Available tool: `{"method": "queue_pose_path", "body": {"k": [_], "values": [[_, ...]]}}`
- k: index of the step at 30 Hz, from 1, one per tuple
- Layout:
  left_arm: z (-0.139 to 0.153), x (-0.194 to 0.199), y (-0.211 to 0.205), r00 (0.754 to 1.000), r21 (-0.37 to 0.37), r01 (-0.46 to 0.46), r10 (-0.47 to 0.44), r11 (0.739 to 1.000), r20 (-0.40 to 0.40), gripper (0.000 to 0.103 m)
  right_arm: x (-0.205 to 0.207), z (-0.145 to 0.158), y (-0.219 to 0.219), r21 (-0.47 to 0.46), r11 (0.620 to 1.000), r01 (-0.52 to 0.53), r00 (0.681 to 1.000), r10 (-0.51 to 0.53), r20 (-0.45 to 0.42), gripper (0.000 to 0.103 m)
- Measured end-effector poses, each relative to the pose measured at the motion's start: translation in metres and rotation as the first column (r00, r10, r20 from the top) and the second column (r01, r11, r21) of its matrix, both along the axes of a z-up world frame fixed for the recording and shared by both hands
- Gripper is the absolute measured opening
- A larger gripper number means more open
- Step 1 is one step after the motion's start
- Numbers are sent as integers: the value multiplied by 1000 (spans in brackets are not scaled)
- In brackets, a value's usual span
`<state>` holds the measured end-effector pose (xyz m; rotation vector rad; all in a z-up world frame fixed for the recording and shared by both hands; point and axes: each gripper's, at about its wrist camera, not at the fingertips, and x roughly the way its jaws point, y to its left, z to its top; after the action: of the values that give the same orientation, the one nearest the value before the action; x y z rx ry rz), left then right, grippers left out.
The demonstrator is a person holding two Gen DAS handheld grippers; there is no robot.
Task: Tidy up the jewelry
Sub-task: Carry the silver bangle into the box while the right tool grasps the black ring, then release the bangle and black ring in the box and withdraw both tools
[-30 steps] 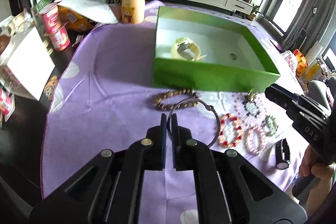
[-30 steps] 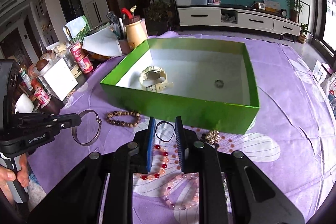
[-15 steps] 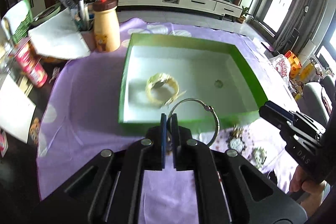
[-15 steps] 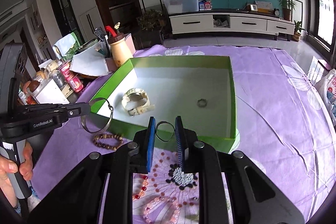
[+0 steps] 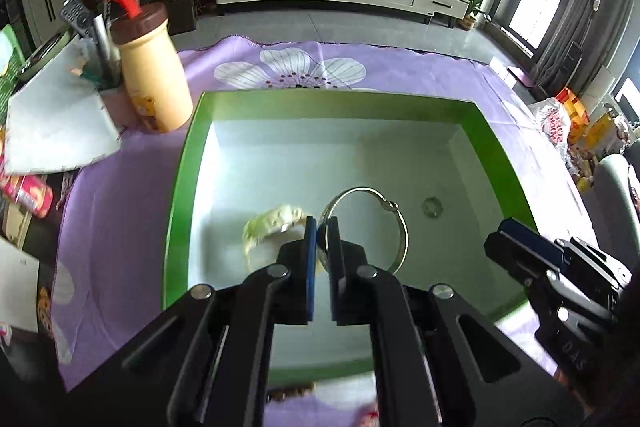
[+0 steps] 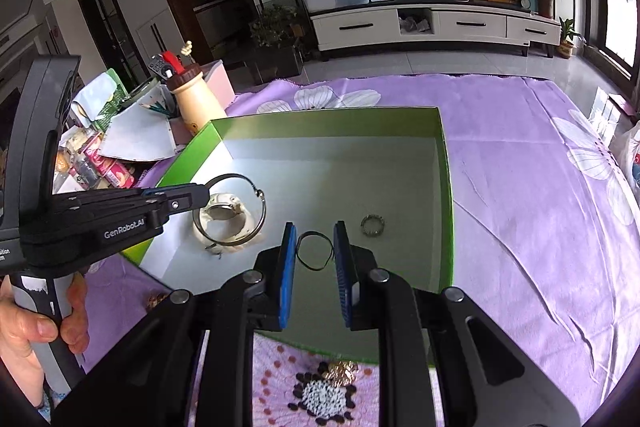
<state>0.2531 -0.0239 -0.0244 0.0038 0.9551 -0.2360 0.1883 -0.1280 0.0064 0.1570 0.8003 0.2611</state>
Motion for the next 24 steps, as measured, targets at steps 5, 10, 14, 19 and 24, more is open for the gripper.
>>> {"method": "queue_pose_path", "body": {"k": [5, 10, 14, 19, 24], "values": [[-9, 20, -14, 1000, 35, 1, 0, 999, -14, 5, 14, -10, 3, -13, 1000, 5, 1000, -6, -21, 19], [-19, 33, -22, 1000, 58, 15, -13, 998, -24, 7, 26, -21, 5, -27, 1000, 8, 999, -9, -47, 22], [-15, 32, -20, 1000, 54, 9, -9, 999, -7, 40, 27, -21, 2, -3, 1000, 9, 999, -9, -36, 28], [6, 11, -8, 998, 40, 5, -8, 999, 62, 59, 8, -4, -8, 16, 1000, 25, 1000, -25, 13, 41], [28, -27, 11, 991, 19, -1, -1, 1000, 135, 83, -24, 16, -25, 48, 998, 42, 998, -45, 51, 42]]}}
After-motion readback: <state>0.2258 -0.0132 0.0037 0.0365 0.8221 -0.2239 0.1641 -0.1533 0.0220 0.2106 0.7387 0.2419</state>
